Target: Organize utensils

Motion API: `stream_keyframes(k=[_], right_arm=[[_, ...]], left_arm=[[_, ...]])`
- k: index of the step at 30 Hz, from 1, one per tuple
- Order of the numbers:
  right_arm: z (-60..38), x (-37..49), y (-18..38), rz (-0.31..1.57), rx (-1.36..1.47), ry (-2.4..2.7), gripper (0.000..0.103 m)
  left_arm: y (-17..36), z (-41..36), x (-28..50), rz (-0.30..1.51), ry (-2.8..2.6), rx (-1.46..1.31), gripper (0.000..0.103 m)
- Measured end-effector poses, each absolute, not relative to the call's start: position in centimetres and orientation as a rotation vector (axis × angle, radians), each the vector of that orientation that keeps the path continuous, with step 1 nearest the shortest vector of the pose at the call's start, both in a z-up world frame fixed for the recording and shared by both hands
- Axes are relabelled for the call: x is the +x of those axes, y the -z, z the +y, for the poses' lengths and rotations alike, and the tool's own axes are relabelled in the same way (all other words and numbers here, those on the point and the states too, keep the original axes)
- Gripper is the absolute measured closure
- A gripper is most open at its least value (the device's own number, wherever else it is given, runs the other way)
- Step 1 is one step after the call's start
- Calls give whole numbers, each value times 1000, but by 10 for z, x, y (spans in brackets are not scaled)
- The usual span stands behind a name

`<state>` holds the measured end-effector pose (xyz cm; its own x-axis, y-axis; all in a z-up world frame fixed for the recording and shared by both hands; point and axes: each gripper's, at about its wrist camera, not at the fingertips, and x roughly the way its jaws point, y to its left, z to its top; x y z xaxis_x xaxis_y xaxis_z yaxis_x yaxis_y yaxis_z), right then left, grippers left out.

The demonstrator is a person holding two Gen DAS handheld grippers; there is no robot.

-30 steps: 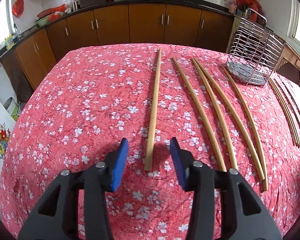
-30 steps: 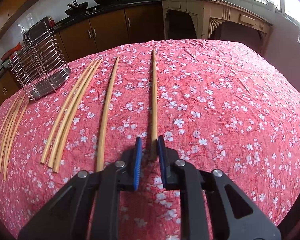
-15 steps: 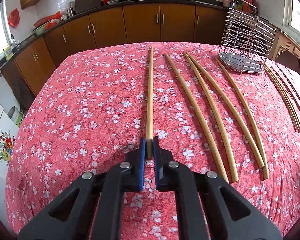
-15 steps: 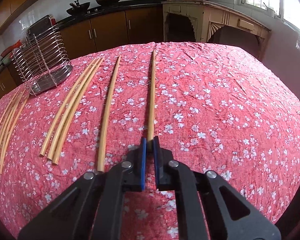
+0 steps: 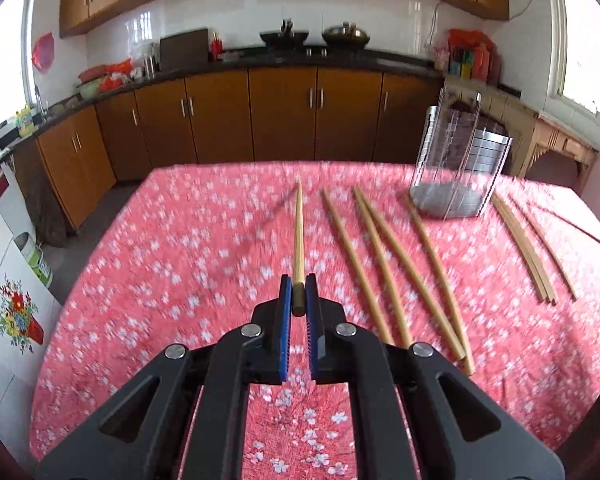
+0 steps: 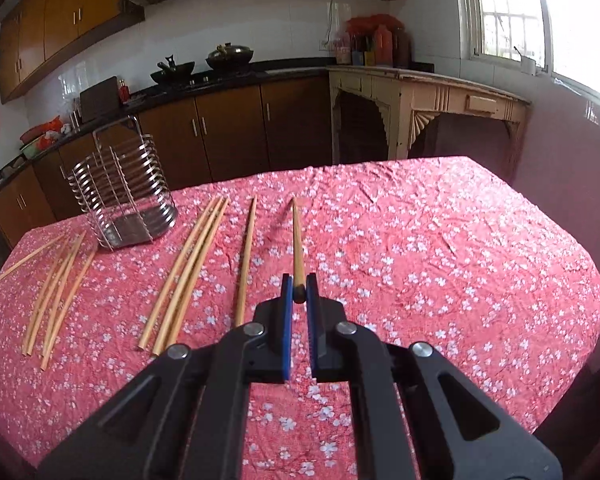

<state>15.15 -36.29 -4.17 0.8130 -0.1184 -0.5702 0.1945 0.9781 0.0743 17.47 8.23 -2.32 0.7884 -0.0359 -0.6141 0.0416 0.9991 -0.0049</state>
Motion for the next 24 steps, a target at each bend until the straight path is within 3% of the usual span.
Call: stream_keyframes(k=[10,24], right_arm=[[-363,169,-31,447,108,161,96],[-360,212,-94,378,97,145,96]], left_arm=[[-52,84,192,480,13,-33,96],[-89,88,227,428,-47,-53,96]])
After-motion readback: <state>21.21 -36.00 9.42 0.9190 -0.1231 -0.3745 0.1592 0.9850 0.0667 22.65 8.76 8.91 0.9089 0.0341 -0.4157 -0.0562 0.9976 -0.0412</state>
